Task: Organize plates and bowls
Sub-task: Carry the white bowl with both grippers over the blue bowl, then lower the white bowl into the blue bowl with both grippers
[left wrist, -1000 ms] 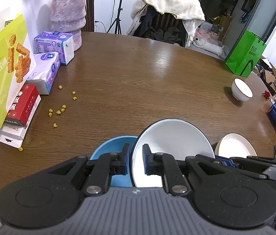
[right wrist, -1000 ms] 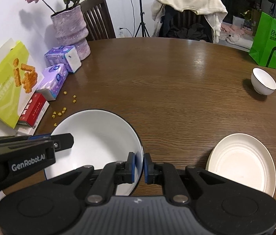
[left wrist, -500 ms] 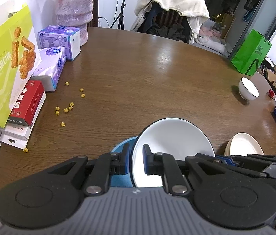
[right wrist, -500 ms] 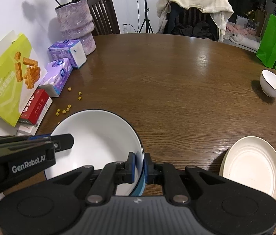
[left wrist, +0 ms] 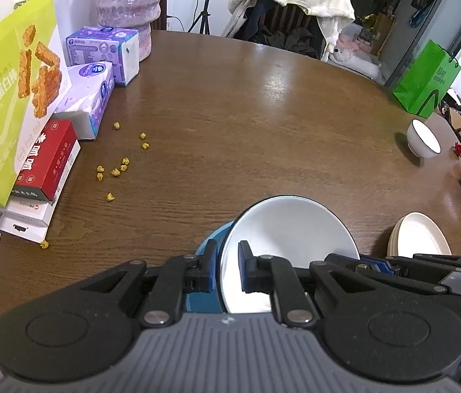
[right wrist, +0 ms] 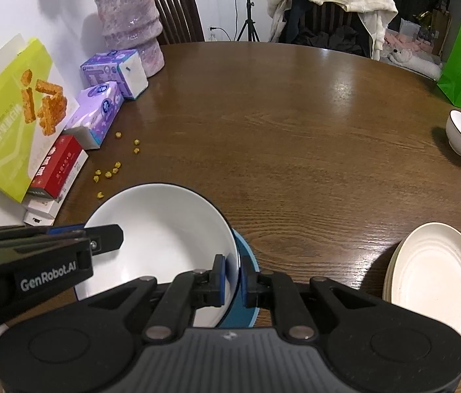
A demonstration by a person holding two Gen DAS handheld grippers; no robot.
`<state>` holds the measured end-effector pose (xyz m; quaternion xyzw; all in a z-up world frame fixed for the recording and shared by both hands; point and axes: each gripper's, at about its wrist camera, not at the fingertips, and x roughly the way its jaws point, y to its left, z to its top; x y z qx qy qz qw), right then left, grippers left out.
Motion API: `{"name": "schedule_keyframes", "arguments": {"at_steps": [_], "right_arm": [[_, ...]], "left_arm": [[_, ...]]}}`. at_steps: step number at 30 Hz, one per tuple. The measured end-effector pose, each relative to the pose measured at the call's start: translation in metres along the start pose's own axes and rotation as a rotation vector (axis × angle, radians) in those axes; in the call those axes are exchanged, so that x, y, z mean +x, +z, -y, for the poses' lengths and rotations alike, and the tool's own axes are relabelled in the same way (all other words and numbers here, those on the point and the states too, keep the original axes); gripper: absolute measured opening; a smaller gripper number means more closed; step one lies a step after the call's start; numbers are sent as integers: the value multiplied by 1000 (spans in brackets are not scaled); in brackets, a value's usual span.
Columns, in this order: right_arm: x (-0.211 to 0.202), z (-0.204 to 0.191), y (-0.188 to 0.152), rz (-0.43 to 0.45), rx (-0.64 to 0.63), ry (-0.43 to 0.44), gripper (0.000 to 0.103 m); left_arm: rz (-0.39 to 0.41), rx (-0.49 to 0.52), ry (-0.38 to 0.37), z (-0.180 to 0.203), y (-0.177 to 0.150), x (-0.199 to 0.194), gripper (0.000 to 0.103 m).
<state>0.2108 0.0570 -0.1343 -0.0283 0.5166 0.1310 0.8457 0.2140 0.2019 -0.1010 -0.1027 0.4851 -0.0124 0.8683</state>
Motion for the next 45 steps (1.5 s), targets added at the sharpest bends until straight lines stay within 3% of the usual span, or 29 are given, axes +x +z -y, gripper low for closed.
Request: {"name": "schedule_keyframes", "arguments": {"at_steps": [45], "right_arm": [[54,-3,-10,-130,-14,-32,9]], "left_arm": [[-180,58,-22,-11,-9,60,13]]}}
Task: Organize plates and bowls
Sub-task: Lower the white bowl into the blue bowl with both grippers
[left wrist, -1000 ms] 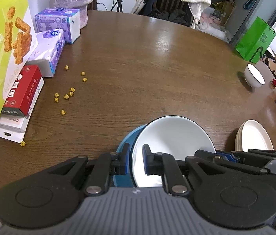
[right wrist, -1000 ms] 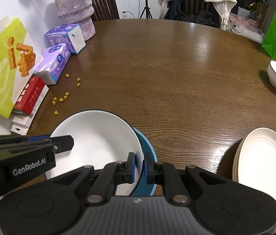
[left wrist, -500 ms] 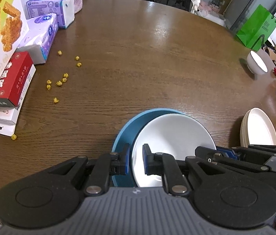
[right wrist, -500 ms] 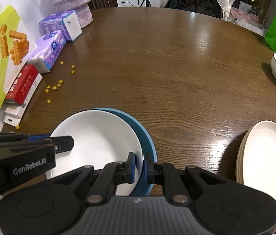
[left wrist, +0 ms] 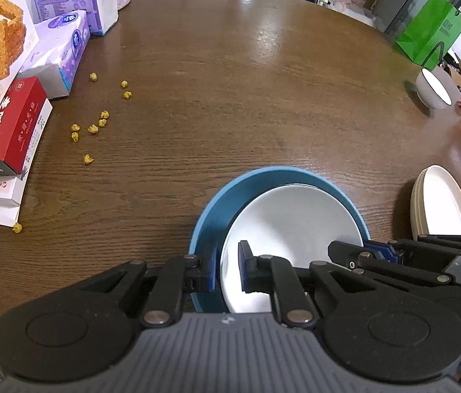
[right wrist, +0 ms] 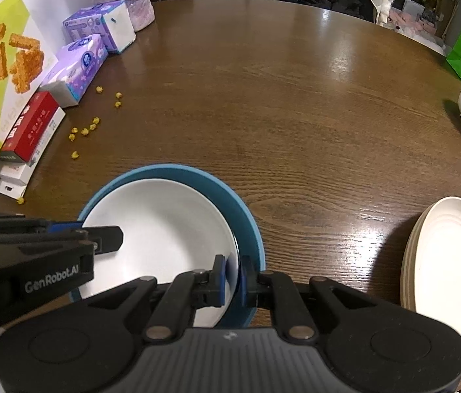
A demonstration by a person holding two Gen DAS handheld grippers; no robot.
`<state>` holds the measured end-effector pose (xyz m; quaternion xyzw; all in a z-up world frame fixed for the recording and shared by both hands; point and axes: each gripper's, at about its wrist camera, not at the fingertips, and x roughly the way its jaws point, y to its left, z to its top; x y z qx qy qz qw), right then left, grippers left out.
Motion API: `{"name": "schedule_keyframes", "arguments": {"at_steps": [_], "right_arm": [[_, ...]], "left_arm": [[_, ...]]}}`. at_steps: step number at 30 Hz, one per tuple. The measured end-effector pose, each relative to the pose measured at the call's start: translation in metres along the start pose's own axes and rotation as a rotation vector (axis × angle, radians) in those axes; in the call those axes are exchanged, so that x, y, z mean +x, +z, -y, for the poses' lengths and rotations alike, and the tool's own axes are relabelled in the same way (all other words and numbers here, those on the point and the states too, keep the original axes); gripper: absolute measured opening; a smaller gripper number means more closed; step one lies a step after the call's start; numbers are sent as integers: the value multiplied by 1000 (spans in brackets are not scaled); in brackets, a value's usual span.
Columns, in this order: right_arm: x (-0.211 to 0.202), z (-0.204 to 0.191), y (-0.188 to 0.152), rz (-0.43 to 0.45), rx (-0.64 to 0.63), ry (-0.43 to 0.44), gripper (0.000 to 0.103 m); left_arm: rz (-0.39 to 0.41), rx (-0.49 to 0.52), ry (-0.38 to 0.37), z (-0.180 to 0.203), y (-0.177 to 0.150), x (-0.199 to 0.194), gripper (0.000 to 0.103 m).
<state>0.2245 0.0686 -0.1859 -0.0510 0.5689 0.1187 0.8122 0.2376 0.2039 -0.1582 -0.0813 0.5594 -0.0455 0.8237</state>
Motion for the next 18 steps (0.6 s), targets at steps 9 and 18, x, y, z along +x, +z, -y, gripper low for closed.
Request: {"name": "schedule_keyframes", "arguments": {"at_steps": [9,18], "right_arm": [[7,-2,2,-15,-3,-14,9],[6,-2,2,-12,-7,-2,15]], "left_arm": [[-28,15,3,3,-1,6,14],[-15,12,-11,5,1,2,36]]}}
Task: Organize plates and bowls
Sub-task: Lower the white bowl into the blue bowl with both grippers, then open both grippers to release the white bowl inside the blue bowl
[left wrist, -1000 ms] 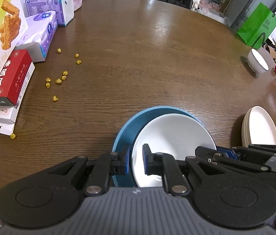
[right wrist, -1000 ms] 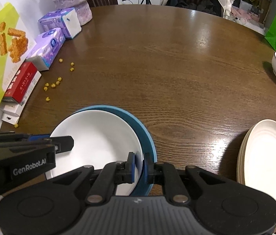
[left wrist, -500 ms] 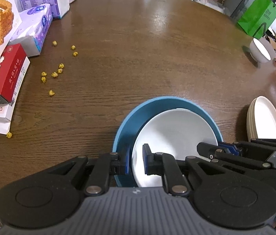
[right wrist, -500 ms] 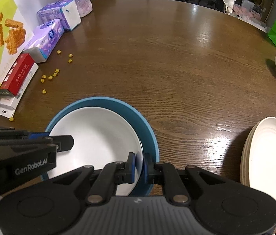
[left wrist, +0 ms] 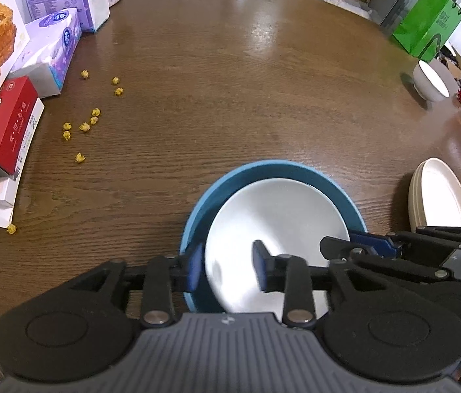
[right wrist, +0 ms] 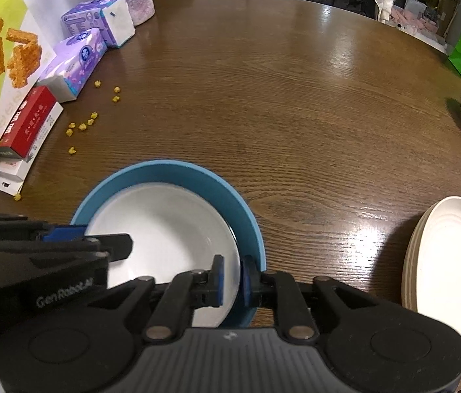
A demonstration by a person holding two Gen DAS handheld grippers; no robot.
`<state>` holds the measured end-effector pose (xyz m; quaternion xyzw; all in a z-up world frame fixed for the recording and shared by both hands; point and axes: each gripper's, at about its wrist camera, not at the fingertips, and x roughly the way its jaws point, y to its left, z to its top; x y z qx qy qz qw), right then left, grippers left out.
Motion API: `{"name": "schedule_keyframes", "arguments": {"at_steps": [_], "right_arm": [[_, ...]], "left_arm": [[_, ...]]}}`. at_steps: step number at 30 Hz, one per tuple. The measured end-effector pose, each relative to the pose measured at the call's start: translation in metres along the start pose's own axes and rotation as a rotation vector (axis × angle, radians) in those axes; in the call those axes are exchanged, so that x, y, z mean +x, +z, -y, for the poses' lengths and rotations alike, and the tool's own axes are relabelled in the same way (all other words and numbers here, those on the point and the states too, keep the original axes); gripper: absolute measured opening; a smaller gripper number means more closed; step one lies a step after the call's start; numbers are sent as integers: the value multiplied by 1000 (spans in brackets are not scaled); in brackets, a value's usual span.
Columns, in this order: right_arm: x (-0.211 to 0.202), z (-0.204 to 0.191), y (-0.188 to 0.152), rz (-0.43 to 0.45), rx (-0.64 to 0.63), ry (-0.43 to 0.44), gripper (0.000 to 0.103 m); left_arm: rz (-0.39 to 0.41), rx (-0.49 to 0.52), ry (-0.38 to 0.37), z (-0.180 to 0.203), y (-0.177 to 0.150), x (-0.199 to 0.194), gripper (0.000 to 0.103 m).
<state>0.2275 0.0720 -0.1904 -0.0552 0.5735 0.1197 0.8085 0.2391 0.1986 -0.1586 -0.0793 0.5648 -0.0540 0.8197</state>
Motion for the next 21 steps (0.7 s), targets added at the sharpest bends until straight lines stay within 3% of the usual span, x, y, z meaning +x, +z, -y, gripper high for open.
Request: {"name": "schedule_keyframes", "arguments": {"at_steps": [16,17,19,21], "right_arm": [[-26,16,0,65,52,59,20],[-28,19,-1,73,59,69,23],[-34,23,-2,94,73,61,34],[-40,28,-2,119,85,58,41]], "left_arm": [[52,-34,-62,-5,-2,-21,56],[58,-35,-68,-5,-2,-23,58],[75,-40,-59,-7,-2,-27,76],[94,-46,-71,-9,-2,-32,79]]}}
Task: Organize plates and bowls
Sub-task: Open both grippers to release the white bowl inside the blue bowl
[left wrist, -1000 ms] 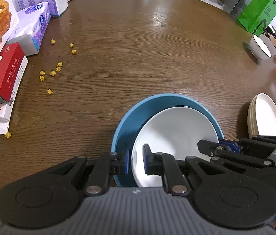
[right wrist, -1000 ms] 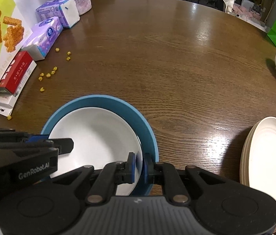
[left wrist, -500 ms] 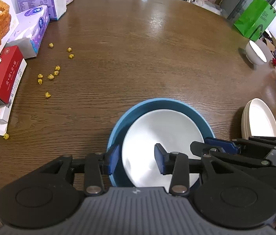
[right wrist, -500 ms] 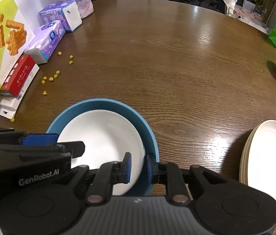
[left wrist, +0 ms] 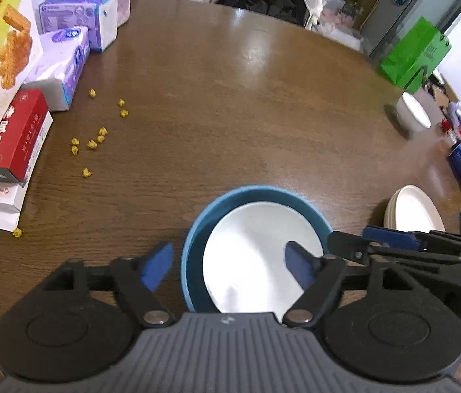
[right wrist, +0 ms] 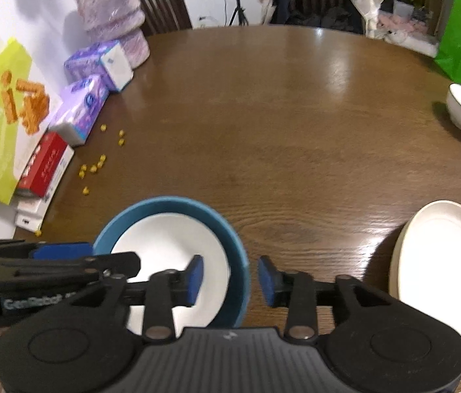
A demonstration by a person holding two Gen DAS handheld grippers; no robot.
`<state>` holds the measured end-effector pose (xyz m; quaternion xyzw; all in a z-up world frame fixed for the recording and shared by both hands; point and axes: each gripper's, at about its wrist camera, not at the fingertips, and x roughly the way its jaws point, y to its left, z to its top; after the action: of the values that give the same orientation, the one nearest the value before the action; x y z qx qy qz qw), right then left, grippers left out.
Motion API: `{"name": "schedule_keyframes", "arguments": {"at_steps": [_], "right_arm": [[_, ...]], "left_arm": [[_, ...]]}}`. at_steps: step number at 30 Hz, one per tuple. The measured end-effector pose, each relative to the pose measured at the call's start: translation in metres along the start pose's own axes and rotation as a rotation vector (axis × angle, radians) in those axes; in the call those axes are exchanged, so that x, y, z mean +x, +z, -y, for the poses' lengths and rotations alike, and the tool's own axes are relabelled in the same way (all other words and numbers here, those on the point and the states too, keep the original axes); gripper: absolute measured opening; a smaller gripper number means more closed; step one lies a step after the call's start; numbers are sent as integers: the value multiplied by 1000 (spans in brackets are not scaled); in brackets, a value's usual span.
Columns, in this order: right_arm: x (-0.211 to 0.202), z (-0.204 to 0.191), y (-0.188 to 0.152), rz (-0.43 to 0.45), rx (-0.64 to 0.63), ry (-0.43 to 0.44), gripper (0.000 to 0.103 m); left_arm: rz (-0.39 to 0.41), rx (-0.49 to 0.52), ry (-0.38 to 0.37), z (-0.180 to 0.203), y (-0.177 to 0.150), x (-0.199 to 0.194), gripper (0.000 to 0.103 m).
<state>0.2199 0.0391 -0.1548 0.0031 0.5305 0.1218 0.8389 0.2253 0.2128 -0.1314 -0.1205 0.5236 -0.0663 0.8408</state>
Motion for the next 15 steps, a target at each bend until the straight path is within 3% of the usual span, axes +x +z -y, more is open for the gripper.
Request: {"name": "schedule_keyframes", "arguments": {"at_steps": [3,6,10,15], "right_arm": [[-11,10,0,40,24,17,59],[-20,17,-2,83,35,21,71],[-32,27,-5,158,48,39,79],[-48,36,-11,252,48,38,90]], "left_arm": [[30,1,-17,0,0,-8,89],[66,-1,-24,0,1,-15,102],[95,-2,-61,-1,3,-19,103],[130,9,-48,0,5,-26,103]]}}
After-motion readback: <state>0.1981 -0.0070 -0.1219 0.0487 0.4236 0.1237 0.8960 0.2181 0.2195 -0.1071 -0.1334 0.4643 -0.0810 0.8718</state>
